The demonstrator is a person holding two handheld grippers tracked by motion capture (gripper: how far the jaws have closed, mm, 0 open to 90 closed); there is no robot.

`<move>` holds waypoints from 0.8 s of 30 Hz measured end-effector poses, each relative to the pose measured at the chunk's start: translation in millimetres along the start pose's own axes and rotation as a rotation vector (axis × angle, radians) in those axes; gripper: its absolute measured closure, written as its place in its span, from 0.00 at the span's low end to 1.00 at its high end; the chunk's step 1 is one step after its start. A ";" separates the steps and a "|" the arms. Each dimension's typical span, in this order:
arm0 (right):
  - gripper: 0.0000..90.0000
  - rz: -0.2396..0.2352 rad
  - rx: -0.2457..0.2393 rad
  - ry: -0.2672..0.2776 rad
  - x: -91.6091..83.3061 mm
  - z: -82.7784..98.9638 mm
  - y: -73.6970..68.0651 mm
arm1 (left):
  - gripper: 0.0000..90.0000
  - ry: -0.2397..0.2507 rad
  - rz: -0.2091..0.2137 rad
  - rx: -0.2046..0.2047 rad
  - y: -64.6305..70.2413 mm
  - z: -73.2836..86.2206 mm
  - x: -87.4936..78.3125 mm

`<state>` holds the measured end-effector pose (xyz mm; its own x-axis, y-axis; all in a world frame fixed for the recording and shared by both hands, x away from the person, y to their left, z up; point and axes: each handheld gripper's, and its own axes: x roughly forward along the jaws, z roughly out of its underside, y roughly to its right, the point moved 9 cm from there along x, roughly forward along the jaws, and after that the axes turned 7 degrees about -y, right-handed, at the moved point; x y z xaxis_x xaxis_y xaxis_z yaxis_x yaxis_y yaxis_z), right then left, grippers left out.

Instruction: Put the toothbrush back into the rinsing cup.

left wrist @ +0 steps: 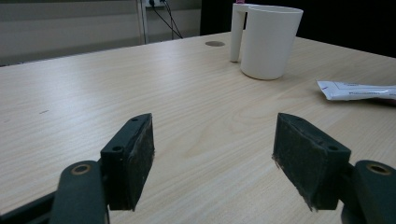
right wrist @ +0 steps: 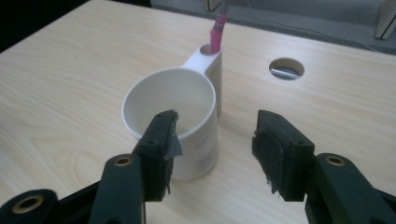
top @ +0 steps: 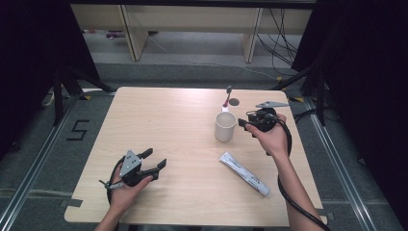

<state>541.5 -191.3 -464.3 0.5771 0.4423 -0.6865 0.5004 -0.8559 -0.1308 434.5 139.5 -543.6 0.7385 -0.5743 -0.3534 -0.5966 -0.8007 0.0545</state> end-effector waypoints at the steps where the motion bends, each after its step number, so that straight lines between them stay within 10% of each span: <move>1: 0.55 -0.003 0.030 -0.018 -1.6 4.3 -2.1 | 0.32 -0.002 -0.001 -0.001 -0.5 0.1 -0.1; 12: 0.55 -0.006 -0.002 -0.157 -6.8 38.8 -0.1 | 0.32 0.005 0.003 -0.010 -1.3 -0.2 -0.8; 17: 0.55 -0.008 0.061 -0.238 -7.7 55.2 -3.1 | 0.32 0.001 0.002 -0.010 -1.3 0.1 -0.5; 24: 0.55 -0.012 0.057 -0.251 -7.7 65.4 0.6 | 0.32 0.014 0.003 -0.020 -1.3 -0.5 -0.7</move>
<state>495.1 -212.8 -505.8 0.3895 0.3778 -0.8400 0.4647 -0.8680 -0.1749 434.9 140.9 -542.9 0.7410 -0.5791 -0.3399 -0.5927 -0.8020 0.0743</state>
